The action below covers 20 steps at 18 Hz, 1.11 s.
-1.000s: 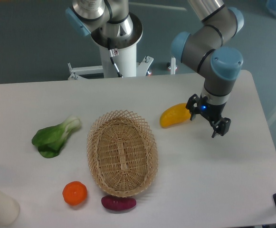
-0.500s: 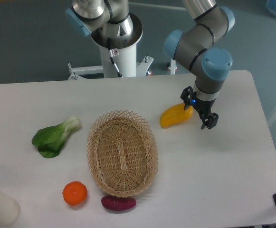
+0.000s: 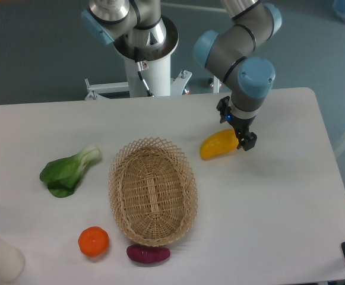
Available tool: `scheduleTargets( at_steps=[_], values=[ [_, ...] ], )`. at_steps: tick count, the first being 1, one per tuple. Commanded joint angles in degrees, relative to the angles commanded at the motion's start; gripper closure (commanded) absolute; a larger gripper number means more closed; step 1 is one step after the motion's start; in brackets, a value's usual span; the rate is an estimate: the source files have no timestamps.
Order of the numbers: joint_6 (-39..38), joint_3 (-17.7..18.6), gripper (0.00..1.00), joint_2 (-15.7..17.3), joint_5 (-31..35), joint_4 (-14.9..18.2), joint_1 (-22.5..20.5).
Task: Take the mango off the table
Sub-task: 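Move the open gripper over the yellow mango and lower onto it, then close the gripper around the yellow mango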
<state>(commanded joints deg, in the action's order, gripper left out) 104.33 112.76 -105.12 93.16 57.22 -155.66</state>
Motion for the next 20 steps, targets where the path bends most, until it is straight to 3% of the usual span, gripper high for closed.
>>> scheduleTargets(
  at_steps=[4,12,16,20],
  values=[
    [-1.31,0.52,0.00,-0.26,0.00,-0.79,0.53],
    [-3.52,4.04,0.00,-1.67,0.79,-8.52,1.93],
    [-3.95,4.66,0.00,-2.02,1.32,-9.05,2.11],
    [-9.22,4.31,0.46,-2.29,1.32,-9.23,2.90]
  ],
)
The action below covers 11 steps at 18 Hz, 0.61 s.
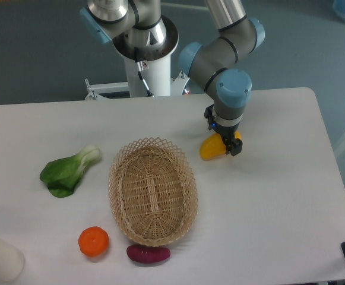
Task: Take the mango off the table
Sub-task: 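Close the gripper around the yellow mango, then lift the grasped mango up off the table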
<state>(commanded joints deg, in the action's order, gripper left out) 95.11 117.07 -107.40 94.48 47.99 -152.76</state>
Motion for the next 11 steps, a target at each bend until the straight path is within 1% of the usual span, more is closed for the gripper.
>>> scheduleTargets(
  at_steps=[1,2,4,8,11],
  values=[
    [-0.97,-0.35,0.57,0.00,0.00,0.00,0.35],
    [-1.59,-0.79,0.66,0.00,0.09,0.09,0.44],
    [-1.86,-2.37,0.73,0.26,0.26,0.52,0.44],
    [-1.24,-7.37,0.73,-0.09,0.44,2.19,0.44],
    [-1.16,-11.33,0.72,-0.18,0.35,5.17,0.62]
  ],
)
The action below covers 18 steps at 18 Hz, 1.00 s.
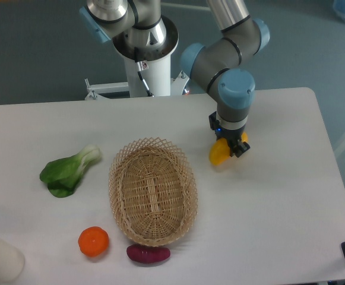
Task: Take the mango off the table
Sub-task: 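Lift the grasped mango up off the table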
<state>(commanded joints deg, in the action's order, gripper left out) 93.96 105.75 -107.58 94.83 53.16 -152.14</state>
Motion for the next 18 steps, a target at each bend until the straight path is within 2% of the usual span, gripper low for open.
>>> scheduleTargets(
  at_steps=[2,6,9,12,18],
  values=[
    [0.09,-2.03,0.71,-0.35,-0.44,1.76,0.26],
    [-0.17,-4.58,0.71,-0.26,-2.36,2.90,0.00],
    [-0.62,-8.35,0.71,-0.79,-3.69,6.42,0.35],
    [-1.31,-11.52,0.71,-1.67,-4.39,8.53,1.23],
    [-7.28,-16.62,0.69,-4.39,-6.42,8.89,4.48]
  ],
)
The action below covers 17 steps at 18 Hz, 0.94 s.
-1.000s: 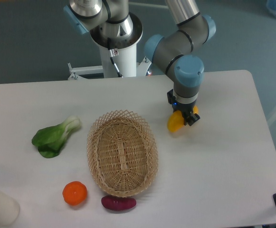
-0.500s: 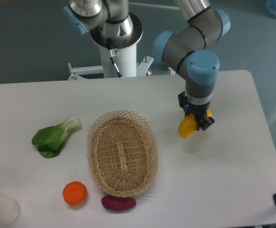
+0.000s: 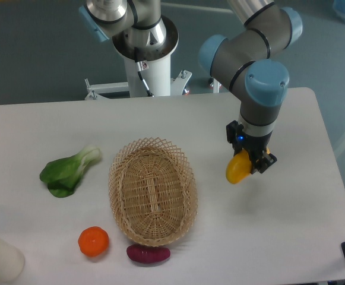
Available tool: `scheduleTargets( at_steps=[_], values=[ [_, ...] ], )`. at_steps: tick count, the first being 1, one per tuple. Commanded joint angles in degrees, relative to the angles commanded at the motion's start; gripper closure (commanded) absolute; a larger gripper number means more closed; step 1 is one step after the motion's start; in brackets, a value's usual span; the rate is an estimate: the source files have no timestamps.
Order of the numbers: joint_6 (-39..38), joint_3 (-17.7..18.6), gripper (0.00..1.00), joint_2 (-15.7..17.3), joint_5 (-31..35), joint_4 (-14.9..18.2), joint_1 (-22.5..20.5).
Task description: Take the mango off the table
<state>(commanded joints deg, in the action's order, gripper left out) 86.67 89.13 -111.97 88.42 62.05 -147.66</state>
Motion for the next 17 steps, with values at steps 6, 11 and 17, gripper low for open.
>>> scheduleTargets(
  at_steps=[6,11,17],
  values=[
    [-6.87,-4.40,0.66,-2.82,0.70,0.09,2.91],
    [-7.75,-6.25,0.67,-3.61,0.70,0.09,3.35],
    [-8.36,-7.04,0.67,-4.31,0.70,0.00,3.35]
  ],
)
